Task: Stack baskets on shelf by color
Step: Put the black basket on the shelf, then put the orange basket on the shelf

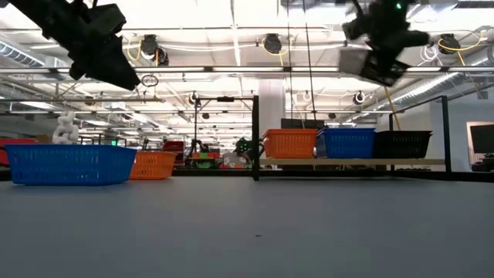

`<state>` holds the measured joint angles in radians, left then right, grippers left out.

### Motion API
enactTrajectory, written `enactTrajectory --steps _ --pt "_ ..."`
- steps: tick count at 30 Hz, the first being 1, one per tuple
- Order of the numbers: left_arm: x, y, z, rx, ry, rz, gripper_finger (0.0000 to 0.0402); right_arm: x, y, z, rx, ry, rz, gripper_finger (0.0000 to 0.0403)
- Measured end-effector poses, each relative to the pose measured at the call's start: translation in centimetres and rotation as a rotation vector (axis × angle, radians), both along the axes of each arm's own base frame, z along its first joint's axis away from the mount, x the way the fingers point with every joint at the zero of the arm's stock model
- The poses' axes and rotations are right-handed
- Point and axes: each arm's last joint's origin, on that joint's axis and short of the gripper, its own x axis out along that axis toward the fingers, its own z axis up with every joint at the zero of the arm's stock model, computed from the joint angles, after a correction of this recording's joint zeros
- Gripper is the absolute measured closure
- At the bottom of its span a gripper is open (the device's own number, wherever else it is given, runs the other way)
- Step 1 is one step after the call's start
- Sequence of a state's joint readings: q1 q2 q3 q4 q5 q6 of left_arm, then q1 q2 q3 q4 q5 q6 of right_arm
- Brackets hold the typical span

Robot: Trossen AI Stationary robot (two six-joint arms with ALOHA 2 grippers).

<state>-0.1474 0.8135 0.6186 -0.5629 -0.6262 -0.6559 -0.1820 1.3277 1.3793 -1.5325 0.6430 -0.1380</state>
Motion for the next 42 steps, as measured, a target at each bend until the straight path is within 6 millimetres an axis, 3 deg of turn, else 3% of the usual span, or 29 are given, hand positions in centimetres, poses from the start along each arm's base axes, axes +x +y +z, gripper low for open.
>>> enactTrajectory --steps 6,13,25,42 --pt "0.1 0.0 -0.2 0.020 0.030 -0.015 0.0275 -1.8 -4.0 -2.9 0.191 0.171 -0.011 0.0402" --pt "0.0 0.0 -0.3 0.029 0.049 -0.021 0.0275 -3.4 -6.7 -6.5 0.294 0.243 0.005 0.0402" --pt "0.0 0.0 -0.3 0.031 0.048 -0.023 0.0275 -4.4 -7.7 -8.2 0.304 0.235 -0.056 0.0394" --pt "0.0 0.0 -0.3 0.022 0.042 -0.015 0.0275 -3.9 -7.8 -8.2 0.265 0.177 -0.092 0.0292"
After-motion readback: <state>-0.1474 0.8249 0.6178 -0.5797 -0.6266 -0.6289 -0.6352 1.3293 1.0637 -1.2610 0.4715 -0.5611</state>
